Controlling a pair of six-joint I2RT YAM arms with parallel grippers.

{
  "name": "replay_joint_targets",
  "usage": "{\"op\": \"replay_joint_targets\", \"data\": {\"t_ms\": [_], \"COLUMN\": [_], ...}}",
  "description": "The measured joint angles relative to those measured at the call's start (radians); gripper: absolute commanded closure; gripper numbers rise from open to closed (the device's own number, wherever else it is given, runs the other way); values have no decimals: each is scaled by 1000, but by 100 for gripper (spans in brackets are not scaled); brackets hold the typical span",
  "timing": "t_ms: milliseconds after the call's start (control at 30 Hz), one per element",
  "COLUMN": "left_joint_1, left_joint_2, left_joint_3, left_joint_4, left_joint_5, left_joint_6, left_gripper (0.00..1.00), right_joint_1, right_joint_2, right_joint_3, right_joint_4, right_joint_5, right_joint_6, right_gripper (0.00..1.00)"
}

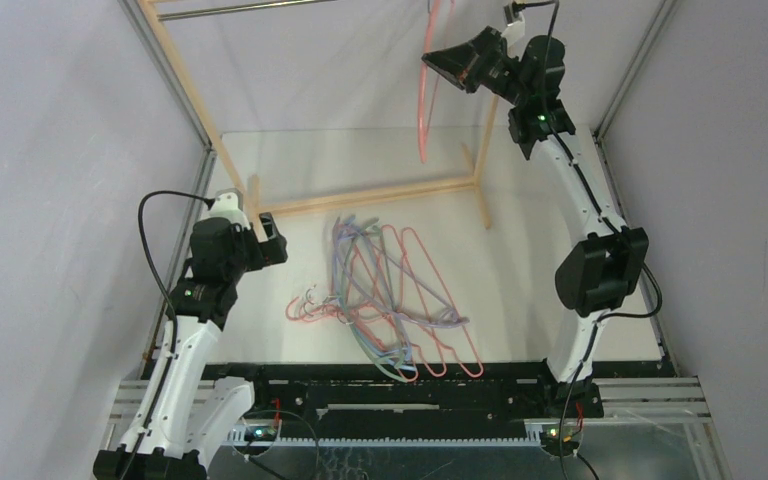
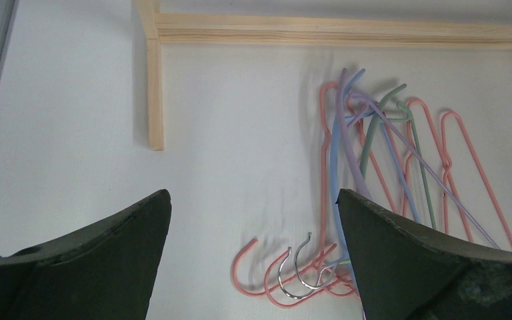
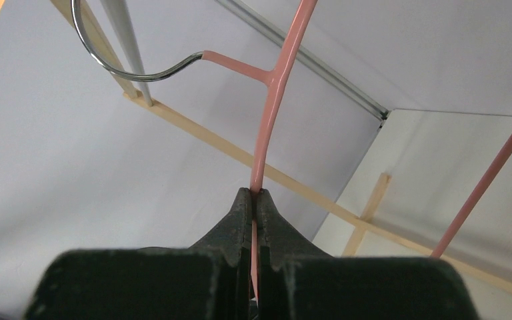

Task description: Organize the hangers

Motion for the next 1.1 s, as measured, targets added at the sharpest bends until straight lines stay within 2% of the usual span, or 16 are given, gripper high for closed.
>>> {"op": "replay_joint_targets", "data": {"t_ms": [133, 167, 200, 233, 267, 333, 367, 633, 867, 1000, 1100], "left_joint_1": [0, 0, 0, 0, 0, 0, 0, 0, 0, 0, 0], "left_joint_2": [3, 6, 9, 11, 13, 16, 16, 21, 22, 27, 27], "left_joint_3": [-10, -11, -11, -11, -11, -11, -11, -11, -11, -11, -11], "left_joint_4": [5, 5, 8, 8, 8, 8, 8, 9, 10, 16, 18], "left_joint_5": [0, 0, 0, 0, 0, 0, 0, -2, -8, -7, -7], "left_joint_6": [0, -1, -1, -1, -1, 0, 0, 0, 0, -1, -1], "left_gripper": [0, 0, 0, 0, 0, 0, 0, 0, 0, 0, 0], "right_joint_1": [-25, -34, -44, -52, -60, -68, -72, -68, -14, 99, 252], "right_joint_2": [-43, -53, -62, -69, -74, -80, -85, -102, -202, -307, -379], "right_joint_3": [-43, -54, -61, -64, -64, -64, -63, -42, -9, 28, 48], "right_joint_4": [-5, -6, -11, -16, -22, -37, -51, -224, -483, -651, -770], "right_joint_5": [-3, -3, -3, -4, -6, -8, -10, 17, 120, 233, 348], "right_joint_6": [0, 0, -1, -1, -4, -18, -35, -140, -359, -541, -675], "right_gripper": [100, 92, 72, 45, 22, 4, 1, 0, 0, 0, 0]}}
